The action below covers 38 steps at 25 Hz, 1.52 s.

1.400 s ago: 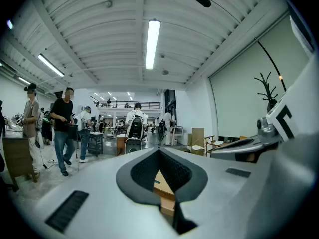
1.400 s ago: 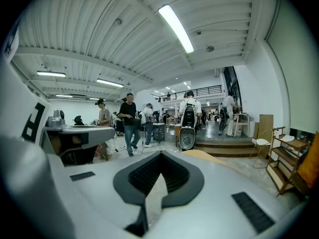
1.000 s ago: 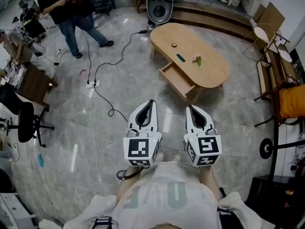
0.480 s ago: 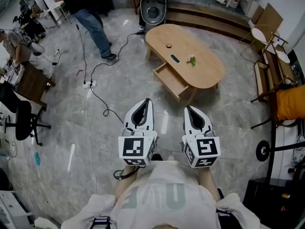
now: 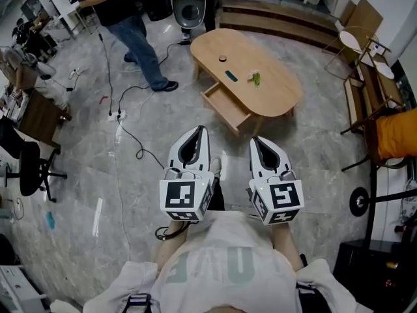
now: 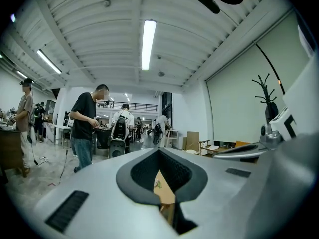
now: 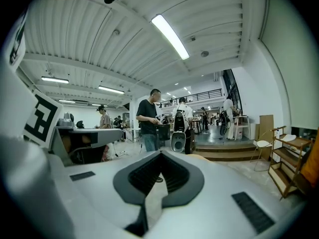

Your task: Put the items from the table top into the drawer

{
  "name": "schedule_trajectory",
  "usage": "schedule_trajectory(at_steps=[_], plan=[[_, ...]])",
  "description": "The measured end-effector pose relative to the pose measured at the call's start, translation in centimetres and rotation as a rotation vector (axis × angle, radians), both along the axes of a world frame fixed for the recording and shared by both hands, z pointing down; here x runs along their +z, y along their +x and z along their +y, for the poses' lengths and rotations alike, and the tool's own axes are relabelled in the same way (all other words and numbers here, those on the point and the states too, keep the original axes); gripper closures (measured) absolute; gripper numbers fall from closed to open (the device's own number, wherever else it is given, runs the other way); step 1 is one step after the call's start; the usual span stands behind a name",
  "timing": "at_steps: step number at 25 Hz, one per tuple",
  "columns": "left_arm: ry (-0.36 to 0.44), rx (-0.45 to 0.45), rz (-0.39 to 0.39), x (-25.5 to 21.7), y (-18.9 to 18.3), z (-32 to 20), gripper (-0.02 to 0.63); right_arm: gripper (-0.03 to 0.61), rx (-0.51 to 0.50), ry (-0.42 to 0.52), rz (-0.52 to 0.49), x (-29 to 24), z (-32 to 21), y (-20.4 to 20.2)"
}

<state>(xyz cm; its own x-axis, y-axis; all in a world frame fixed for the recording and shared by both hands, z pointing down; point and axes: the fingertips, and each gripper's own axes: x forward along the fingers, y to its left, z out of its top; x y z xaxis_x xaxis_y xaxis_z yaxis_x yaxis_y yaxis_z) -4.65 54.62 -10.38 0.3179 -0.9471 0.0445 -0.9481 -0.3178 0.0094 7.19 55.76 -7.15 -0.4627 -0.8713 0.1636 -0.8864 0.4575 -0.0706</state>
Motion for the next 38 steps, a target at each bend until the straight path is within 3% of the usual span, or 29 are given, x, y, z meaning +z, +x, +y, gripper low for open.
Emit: schedule_trajectory(at_steps=[5, 17, 33, 38], plan=[[0.048, 0.015, 0.025, 0.6, 0.5, -3.3, 0.607, 0.574, 0.011, 0.028, 0.013, 1.4, -3.3, 0.4], [0.006, 0.006, 0.064, 1.7, -2.7, -16.4, 0.607, 0.574, 0.004, 0.001, 0.028, 1.5, -16.1, -2.6], [-0.005, 0.075, 0.052, -1.4, -7.0, -42.0, 0.607, 0.574, 0.067, -0.01, -0.007, -1.8, -41.3, -7.1], [-0.009, 0.1, 0.036, -1.6, -6.7, -48.5, 0.607, 0.572, 0.061, 0.006, 0.09, -2.1, -46.7, -7.8]])
